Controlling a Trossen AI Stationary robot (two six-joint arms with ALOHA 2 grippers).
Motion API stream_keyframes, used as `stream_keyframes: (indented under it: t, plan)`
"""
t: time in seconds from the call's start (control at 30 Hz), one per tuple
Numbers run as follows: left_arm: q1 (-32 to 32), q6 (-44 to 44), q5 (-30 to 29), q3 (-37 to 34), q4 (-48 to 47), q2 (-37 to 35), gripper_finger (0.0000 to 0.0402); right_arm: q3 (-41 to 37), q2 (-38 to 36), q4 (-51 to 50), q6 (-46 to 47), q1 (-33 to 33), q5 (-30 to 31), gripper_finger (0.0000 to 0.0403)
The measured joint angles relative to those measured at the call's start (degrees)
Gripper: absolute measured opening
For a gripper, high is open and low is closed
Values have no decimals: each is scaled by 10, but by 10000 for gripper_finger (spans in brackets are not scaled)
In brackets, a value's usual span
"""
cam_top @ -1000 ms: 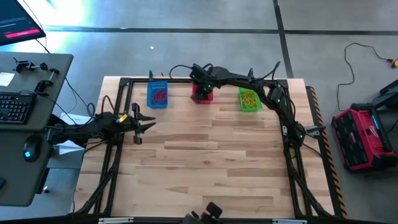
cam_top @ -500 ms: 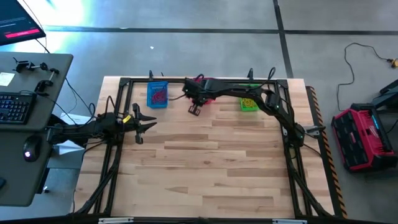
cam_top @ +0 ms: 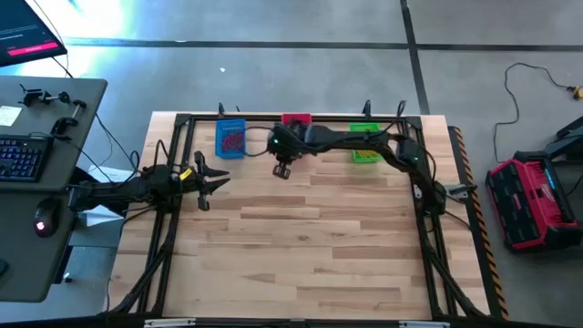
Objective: Sort rubber bands into baskets
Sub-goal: Return to Home Position
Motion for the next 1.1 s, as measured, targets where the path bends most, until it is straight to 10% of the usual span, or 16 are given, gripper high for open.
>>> stream_keyframes:
  t: [0.53, 1.1]
  plan:
    - [0, -11, -34, 0, 4, 3, 82, -471, -281, 410, 11, 28, -59, 0]
    - [64, -42, -51, 0, 12, 73, 56, -804, -570, 587, 48, 62, -79, 0]
